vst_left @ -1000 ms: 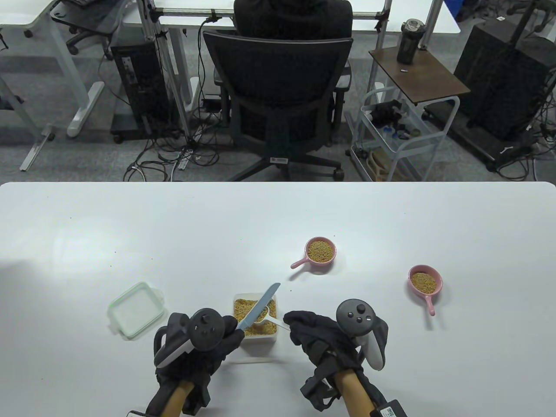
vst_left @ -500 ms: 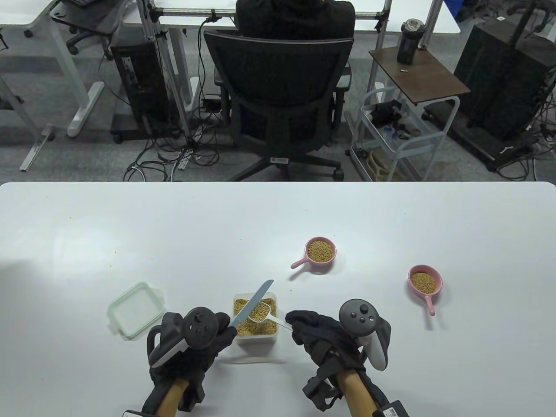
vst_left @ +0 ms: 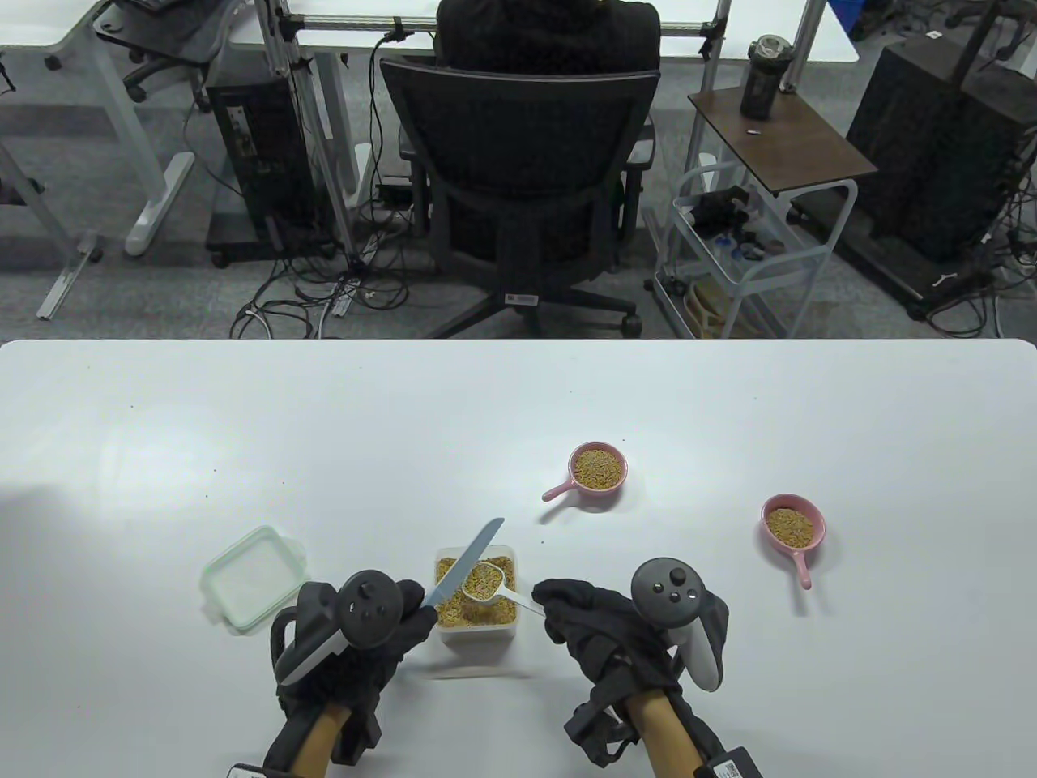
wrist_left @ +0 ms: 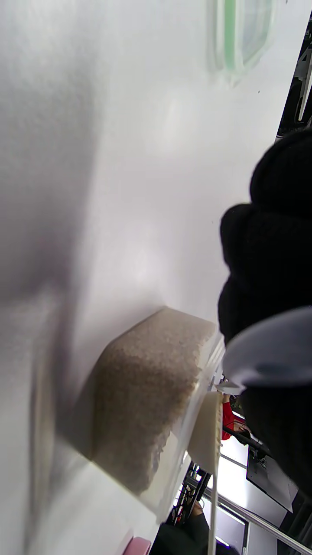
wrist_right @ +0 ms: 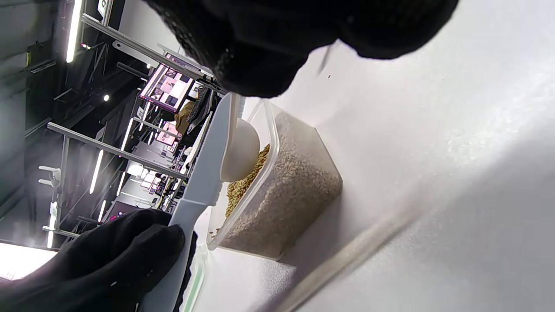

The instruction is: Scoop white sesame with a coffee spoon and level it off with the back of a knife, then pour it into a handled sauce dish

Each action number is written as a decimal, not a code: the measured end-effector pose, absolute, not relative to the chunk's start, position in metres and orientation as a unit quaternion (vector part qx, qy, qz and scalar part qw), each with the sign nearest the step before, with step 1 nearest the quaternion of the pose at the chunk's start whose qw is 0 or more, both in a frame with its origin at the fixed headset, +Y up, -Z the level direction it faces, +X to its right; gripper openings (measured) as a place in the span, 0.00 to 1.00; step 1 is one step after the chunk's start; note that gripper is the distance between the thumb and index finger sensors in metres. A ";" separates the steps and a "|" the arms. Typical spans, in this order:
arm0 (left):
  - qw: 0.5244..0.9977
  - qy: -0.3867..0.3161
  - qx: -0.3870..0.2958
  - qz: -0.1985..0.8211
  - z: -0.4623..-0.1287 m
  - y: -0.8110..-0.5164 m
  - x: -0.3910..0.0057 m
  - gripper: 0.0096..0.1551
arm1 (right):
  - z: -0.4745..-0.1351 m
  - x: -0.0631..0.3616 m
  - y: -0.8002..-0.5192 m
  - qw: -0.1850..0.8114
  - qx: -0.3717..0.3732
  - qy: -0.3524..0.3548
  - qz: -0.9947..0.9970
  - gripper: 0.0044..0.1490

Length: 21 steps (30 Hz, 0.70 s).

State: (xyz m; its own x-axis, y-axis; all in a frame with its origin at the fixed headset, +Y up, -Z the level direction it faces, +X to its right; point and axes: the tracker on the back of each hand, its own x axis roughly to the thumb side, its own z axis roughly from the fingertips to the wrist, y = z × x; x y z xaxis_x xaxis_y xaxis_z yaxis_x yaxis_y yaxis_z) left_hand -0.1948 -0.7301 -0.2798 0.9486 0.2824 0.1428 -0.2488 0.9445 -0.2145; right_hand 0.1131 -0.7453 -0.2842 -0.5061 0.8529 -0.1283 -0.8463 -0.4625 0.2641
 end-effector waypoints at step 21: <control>0.990 -0.037 -0.035 0.135 -0.277 -0.720 -0.211 0.23 | -0.283 0.113 -0.743 0.493 0.011 0.146 0.857 0.23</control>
State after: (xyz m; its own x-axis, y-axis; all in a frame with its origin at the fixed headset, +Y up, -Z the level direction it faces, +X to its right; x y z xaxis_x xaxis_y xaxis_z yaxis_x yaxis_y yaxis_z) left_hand -0.2112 -0.7203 -0.2768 0.9607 0.2703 0.0631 -0.2652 0.9609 -0.0792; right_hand 0.1132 -0.7435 -0.2834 -0.5129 0.8494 -0.1243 -0.8427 -0.4706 0.2617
